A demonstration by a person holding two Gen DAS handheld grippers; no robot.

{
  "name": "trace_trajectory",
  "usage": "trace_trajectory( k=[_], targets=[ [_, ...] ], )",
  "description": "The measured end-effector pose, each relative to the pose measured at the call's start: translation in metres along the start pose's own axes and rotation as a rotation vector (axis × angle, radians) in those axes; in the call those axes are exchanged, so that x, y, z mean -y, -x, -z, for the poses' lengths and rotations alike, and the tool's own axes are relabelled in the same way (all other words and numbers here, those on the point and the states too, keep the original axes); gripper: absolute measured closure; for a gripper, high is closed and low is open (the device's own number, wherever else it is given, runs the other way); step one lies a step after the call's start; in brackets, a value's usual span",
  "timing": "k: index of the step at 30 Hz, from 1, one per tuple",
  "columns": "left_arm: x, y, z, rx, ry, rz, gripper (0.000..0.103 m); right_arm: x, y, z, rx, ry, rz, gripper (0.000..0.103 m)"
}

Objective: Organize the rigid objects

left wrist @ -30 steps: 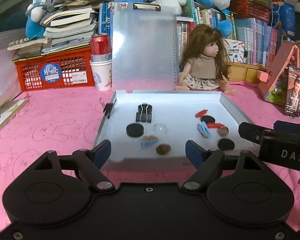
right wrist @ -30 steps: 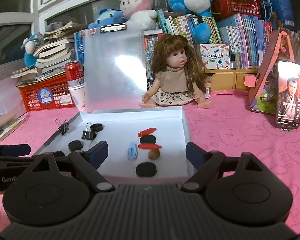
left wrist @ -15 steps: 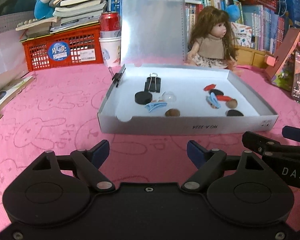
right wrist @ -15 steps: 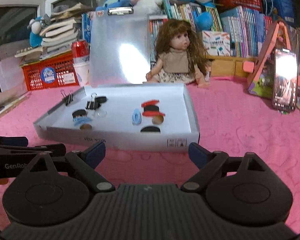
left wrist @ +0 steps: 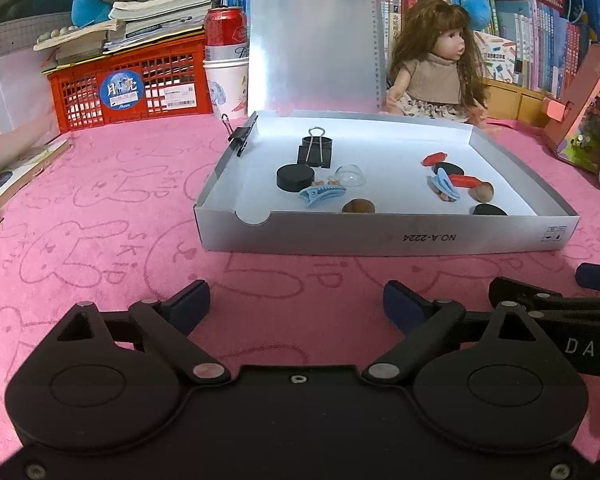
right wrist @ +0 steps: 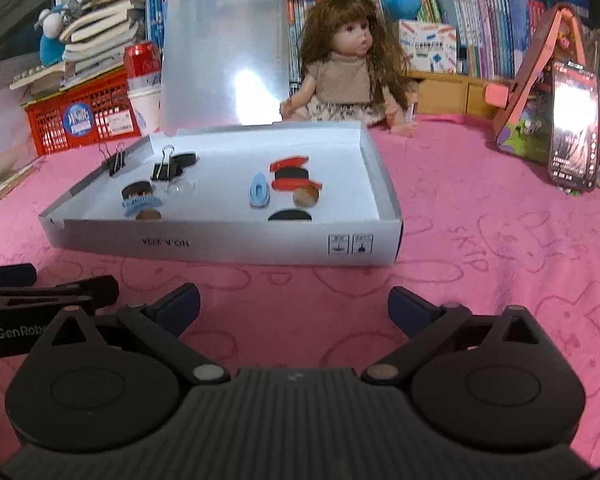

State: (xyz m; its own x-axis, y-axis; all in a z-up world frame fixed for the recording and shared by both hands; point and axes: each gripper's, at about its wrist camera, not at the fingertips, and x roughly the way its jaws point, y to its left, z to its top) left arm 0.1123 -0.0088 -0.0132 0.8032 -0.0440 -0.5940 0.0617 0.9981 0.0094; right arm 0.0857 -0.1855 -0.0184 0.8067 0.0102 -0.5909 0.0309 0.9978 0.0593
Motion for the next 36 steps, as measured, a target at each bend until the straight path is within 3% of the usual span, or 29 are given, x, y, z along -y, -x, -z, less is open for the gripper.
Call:
trace_trajectory(
  k=[36],
  targets=[
    [-0.0038,-0.0011,0.0009,-0.011,0.018,-0.021,0.003,-0.0041,-0.0008,0.0023,-0.007,0.027,0.013,0.0]
  ],
)
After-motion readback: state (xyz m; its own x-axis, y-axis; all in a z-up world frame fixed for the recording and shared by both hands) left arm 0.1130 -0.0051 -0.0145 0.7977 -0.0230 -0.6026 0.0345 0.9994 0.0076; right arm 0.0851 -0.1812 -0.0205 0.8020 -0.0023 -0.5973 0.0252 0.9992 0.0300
